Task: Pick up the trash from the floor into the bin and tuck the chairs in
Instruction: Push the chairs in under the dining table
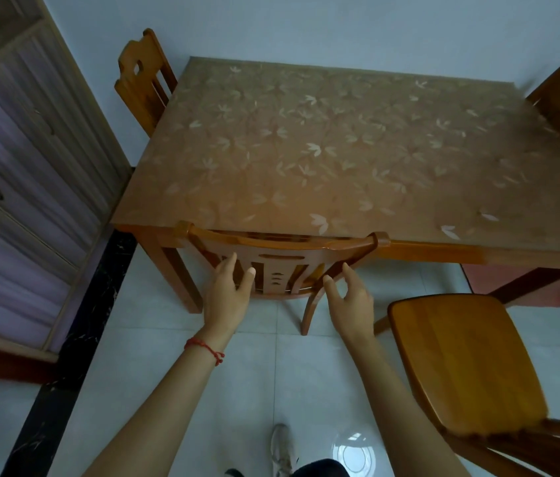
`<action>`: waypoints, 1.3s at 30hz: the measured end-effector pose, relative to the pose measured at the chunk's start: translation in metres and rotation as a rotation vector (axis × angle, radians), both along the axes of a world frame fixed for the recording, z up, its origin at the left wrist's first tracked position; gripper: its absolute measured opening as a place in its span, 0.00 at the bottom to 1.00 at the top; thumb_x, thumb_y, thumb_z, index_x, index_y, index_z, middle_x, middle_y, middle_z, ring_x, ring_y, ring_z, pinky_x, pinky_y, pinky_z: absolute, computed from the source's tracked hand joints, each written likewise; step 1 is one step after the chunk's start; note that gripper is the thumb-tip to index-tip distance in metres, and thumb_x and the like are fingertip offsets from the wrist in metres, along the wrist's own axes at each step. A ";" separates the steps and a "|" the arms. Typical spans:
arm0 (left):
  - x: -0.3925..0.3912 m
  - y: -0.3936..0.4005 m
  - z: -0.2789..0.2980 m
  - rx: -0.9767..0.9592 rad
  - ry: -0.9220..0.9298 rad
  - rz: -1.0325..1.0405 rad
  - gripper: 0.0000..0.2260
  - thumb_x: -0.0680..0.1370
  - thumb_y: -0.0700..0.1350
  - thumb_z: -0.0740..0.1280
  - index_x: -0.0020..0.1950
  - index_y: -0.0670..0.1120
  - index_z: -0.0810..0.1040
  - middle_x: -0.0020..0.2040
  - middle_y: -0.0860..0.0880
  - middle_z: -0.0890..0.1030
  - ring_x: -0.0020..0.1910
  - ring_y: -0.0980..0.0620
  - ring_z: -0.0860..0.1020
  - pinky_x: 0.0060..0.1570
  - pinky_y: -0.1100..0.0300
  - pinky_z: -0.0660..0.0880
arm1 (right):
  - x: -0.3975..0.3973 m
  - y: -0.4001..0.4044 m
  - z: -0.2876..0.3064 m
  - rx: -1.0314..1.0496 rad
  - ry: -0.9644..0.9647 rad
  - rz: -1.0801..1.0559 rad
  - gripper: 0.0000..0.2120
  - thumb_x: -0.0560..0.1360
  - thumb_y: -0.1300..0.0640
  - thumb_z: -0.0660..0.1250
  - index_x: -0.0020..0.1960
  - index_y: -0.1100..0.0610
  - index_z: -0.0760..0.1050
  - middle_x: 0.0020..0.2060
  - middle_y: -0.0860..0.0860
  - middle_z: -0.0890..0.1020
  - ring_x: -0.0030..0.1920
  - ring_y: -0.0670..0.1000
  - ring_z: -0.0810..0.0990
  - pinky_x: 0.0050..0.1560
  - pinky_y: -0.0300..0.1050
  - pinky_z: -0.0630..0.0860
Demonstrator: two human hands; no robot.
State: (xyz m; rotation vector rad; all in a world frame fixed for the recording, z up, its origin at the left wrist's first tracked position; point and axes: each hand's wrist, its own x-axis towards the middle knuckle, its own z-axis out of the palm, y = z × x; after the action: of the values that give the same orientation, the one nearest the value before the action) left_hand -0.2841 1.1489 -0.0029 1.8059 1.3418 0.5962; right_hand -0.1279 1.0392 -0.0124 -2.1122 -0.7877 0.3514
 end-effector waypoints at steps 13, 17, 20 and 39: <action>-0.048 -0.067 -0.007 0.368 0.349 -0.434 0.24 0.79 0.54 0.55 0.72 0.45 0.61 0.74 0.46 0.62 0.74 0.47 0.55 0.71 0.49 0.54 | -0.059 -0.110 0.000 -0.334 -0.247 -0.009 0.28 0.76 0.44 0.57 0.72 0.56 0.58 0.73 0.56 0.60 0.73 0.56 0.57 0.71 0.54 0.58; -0.050 -0.097 -0.007 0.378 0.334 -0.543 0.24 0.79 0.54 0.54 0.72 0.45 0.60 0.74 0.46 0.61 0.74 0.47 0.55 0.71 0.49 0.54 | -0.077 -0.154 0.001 -0.376 -0.230 -0.106 0.29 0.76 0.43 0.56 0.72 0.55 0.58 0.74 0.54 0.59 0.74 0.55 0.56 0.71 0.54 0.57; -0.044 -0.124 -0.005 0.400 0.337 -0.625 0.24 0.79 0.54 0.54 0.72 0.46 0.60 0.75 0.47 0.61 0.75 0.48 0.54 0.72 0.51 0.51 | -0.088 -0.188 0.004 -0.390 -0.219 -0.169 0.29 0.76 0.43 0.57 0.72 0.54 0.57 0.74 0.54 0.58 0.74 0.55 0.56 0.71 0.54 0.57; 0.023 -0.352 0.011 0.573 0.326 -1.226 0.27 0.78 0.57 0.52 0.73 0.46 0.57 0.75 0.45 0.59 0.75 0.47 0.53 0.72 0.51 0.51 | -0.129 -0.450 0.004 -0.421 -0.106 -0.699 0.28 0.76 0.44 0.58 0.71 0.56 0.59 0.73 0.56 0.60 0.73 0.56 0.57 0.71 0.53 0.56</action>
State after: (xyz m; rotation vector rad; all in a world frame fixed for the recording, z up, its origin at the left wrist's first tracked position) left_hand -0.2615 0.7971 0.0083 2.8016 0.0036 -0.0291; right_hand -0.2569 0.5892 -0.0083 -2.6536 0.0150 0.0203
